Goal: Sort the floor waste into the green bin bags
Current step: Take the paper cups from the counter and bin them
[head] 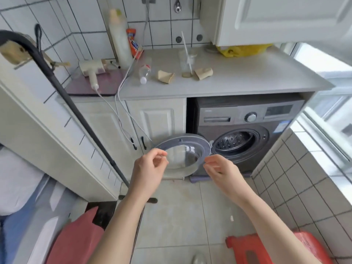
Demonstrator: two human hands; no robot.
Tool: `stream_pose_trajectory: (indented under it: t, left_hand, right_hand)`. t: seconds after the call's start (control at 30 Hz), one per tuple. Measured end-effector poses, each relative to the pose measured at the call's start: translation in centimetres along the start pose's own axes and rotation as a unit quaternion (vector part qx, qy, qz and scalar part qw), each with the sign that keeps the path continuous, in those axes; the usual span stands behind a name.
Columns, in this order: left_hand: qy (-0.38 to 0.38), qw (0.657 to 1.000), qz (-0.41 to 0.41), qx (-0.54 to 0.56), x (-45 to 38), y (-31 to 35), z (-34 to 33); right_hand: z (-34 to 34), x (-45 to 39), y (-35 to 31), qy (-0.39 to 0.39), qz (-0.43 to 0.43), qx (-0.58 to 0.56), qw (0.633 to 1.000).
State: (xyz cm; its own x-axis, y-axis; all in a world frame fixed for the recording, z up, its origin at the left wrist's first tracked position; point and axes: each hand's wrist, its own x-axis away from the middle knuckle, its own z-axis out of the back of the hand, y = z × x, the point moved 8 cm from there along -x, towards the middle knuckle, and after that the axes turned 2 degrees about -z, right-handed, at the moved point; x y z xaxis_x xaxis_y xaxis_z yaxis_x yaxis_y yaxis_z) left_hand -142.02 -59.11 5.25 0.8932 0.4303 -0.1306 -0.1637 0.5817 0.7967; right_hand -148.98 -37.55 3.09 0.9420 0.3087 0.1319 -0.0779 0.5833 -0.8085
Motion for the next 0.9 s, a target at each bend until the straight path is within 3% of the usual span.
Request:
stream_pose_trajectory:
  t: [0.27, 0.53, 0.9]
  left_hand:
    - [-0.023, 0.999, 0.018, -0.028, -12.2, 0.0, -2.7]
    - [-0.077, 0.988, -0.089, -0.105, -28.4, 0.7, -5.4]
    - [-0.133, 0.908, -0.258, -0.301, -47.7, 1.6, -7.0]
  right_hand:
    - [3.2, -13.5, -3.5, -0.013, 0.039, 0.019, 0.999]
    - [5.0, -26.9, -5.9, 0.034, 0.046, 0.029, 0.998]
    - [6.4, -44.8, -7.2, 0.102, 0.026, 0.210, 0.972]
